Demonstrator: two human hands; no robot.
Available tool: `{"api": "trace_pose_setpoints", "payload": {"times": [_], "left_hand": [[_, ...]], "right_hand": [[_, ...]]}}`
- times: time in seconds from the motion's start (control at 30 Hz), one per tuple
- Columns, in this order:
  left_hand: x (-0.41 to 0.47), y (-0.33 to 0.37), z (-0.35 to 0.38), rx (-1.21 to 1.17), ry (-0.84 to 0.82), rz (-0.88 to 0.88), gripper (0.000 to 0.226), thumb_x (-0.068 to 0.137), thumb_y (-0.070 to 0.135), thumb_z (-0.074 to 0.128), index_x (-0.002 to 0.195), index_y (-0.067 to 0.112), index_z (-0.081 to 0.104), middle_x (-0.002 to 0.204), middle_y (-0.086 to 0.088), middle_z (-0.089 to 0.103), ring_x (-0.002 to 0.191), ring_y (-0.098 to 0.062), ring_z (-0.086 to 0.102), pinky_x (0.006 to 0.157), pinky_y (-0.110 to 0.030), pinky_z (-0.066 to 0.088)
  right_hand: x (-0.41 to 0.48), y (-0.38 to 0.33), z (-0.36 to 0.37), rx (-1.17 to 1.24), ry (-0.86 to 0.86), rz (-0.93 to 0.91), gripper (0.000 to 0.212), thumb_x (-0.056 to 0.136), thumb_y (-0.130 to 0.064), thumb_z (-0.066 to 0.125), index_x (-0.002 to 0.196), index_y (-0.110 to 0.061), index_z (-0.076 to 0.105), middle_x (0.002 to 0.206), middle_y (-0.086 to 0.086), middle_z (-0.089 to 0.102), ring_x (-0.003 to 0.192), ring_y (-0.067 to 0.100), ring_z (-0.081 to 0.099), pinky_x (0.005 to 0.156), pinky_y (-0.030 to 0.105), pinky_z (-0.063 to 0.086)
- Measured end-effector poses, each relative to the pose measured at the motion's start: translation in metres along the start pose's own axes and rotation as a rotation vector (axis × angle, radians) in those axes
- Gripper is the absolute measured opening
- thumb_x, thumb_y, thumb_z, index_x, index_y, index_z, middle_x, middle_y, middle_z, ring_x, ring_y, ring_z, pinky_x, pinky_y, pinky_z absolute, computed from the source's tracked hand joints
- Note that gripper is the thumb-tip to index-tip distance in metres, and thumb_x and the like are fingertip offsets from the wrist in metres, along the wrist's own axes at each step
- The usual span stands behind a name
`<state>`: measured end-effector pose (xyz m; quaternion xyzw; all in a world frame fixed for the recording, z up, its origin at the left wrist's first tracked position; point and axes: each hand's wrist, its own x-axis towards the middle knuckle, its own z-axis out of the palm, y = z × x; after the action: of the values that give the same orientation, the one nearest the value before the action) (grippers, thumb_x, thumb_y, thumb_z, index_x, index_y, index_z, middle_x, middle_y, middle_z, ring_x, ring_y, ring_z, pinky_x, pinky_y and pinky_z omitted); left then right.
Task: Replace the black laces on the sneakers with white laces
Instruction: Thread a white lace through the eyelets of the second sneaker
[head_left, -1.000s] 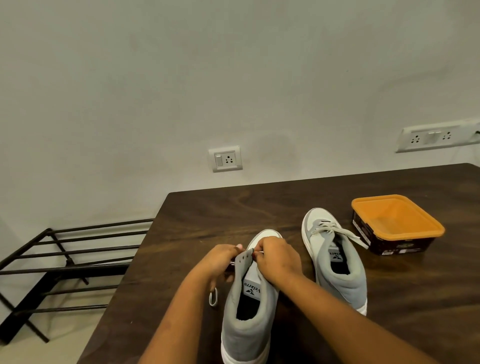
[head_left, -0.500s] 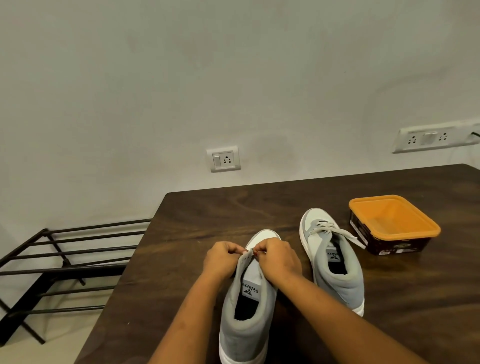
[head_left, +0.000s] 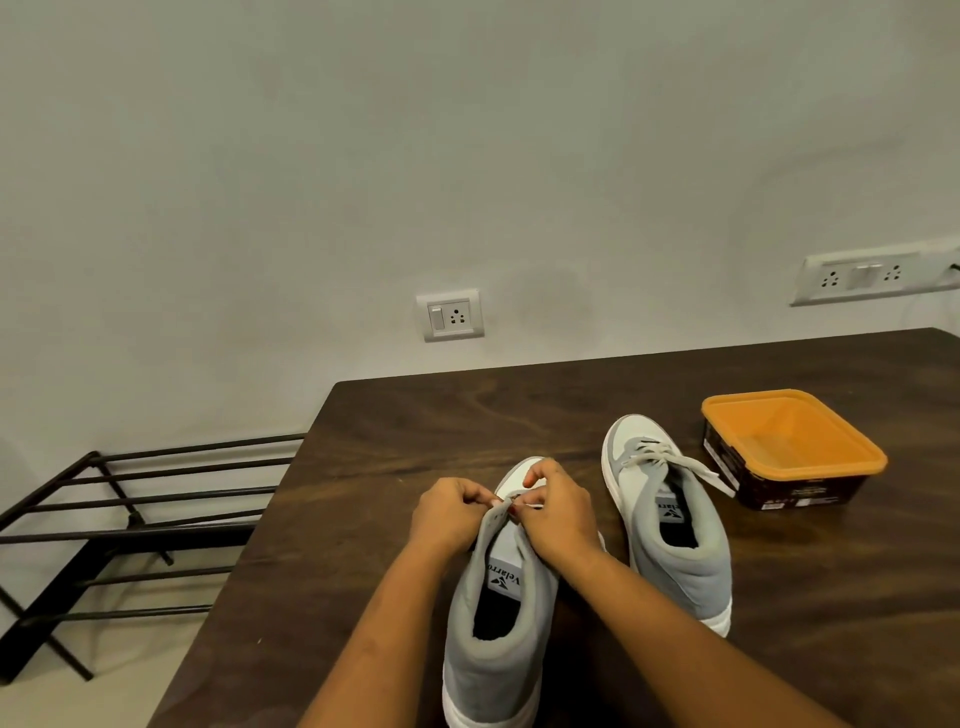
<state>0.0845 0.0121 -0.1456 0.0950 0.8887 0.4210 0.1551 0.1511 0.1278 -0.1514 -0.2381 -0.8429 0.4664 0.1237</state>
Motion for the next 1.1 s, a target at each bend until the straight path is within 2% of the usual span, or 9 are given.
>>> {"api": "trace_pose_setpoints", "payload": {"times": [0.1, 0.27, 0.5, 0.57, 0.63, 0.73, 0.8, 0.97, 1.1], "left_hand": [[-0.001, 0.002, 0.001, 0.006, 0.02, 0.018, 0.021, 0.082, 0.014, 0.058, 0.071, 0.023, 0.073, 0.073, 0.003, 0.07, 0.063, -0.012, 0.058, 0.059, -0.026, 0.05], [-0.004, 0.005, 0.008, -0.05, 0.117, 0.009, 0.018, 0.084, 0.012, 0.054, 0.07, 0.021, 0.062, 0.081, -0.001, 0.066, 0.076, -0.019, 0.058, 0.07, -0.029, 0.046], [-0.017, 0.043, -0.055, -1.444, 0.576, -0.012, 0.018, 0.099, 0.006, 0.027, 0.094, 0.014, 0.043, 0.083, -0.003, 0.055, 0.058, -0.015, 0.052, 0.056, -0.024, 0.045], [-0.02, 0.037, -0.073, -1.247, 0.665, 0.021, 0.026, 0.1, 0.008, 0.028, 0.084, 0.021, 0.044, 0.077, 0.0, 0.053, 0.054, -0.01, 0.041, 0.048, -0.019, 0.035], [-0.02, 0.025, -0.068, -0.768, 0.583, 0.074, 0.029, 0.099, 0.008, 0.035, 0.079, 0.024, 0.047, 0.08, -0.001, 0.056, 0.058, -0.012, 0.043, 0.052, -0.021, 0.034], [-0.009, 0.003, -0.035, 0.015, 0.129, 0.194, 0.014, 0.094, 0.018, 0.052, 0.083, 0.024, 0.056, 0.092, -0.003, 0.062, 0.083, -0.02, 0.056, 0.073, -0.03, 0.043], [-0.006, 0.0, -0.014, 0.282, -0.097, 0.154, 0.011, 0.094, 0.029, 0.052, 0.095, 0.023, 0.062, 0.105, -0.003, 0.064, 0.095, -0.019, 0.058, 0.079, -0.028, 0.043], [0.001, 0.005, -0.003, 0.299, -0.064, 0.179, 0.019, 0.091, 0.02, 0.054, 0.073, 0.025, 0.057, 0.089, -0.002, 0.066, 0.085, -0.02, 0.058, 0.072, -0.026, 0.041], [-0.009, 0.025, -0.014, -0.49, 0.205, 0.181, 0.031, 0.095, 0.004, 0.042, 0.071, 0.021, 0.052, 0.071, 0.003, 0.051, 0.069, -0.014, 0.047, 0.061, -0.022, 0.038]], "right_hand": [[0.004, 0.001, -0.002, -0.025, -0.028, -0.033, 0.033, 0.083, -0.005, 0.061, 0.078, -0.035, 0.047, 0.086, -0.002, 0.067, 0.085, 0.014, 0.062, 0.073, 0.031, 0.052], [0.007, -0.001, -0.004, -0.17, -0.148, -0.096, 0.033, 0.089, -0.012, 0.047, 0.097, -0.034, 0.069, 0.101, -0.008, 0.068, 0.096, 0.015, 0.062, 0.085, 0.029, 0.05], [0.014, 0.001, -0.015, -0.246, -0.25, -0.083, 0.024, 0.088, -0.024, 0.052, 0.087, -0.042, 0.068, 0.089, -0.016, 0.065, 0.095, 0.01, 0.061, 0.087, 0.031, 0.049], [0.015, 0.002, -0.016, -0.256, -0.269, -0.083, 0.025, 0.087, -0.025, 0.051, 0.081, -0.045, 0.065, 0.084, -0.018, 0.062, 0.095, 0.01, 0.06, 0.088, 0.032, 0.049], [0.016, 0.002, -0.015, -0.273, -0.279, -0.085, 0.026, 0.087, -0.025, 0.049, 0.082, -0.045, 0.064, 0.083, -0.019, 0.061, 0.095, 0.011, 0.06, 0.088, 0.033, 0.05], [0.015, 0.002, -0.015, -0.278, -0.273, -0.09, 0.026, 0.086, -0.024, 0.048, 0.088, -0.043, 0.066, 0.093, -0.016, 0.066, 0.096, 0.012, 0.06, 0.088, 0.033, 0.049], [0.015, 0.003, -0.014, -0.272, -0.268, -0.091, 0.026, 0.085, -0.025, 0.048, 0.089, -0.043, 0.066, 0.097, -0.014, 0.068, 0.096, 0.013, 0.061, 0.088, 0.035, 0.05], [0.017, 0.007, -0.011, -0.279, -0.267, -0.087, 0.027, 0.086, -0.026, 0.047, 0.096, -0.042, 0.067, 0.102, -0.012, 0.069, 0.099, 0.014, 0.061, 0.091, 0.036, 0.049], [0.021, 0.008, -0.013, -0.305, -0.271, -0.095, 0.022, 0.087, -0.031, 0.05, 0.097, -0.043, 0.066, 0.103, -0.016, 0.067, 0.101, 0.012, 0.06, 0.089, 0.034, 0.048]]}}
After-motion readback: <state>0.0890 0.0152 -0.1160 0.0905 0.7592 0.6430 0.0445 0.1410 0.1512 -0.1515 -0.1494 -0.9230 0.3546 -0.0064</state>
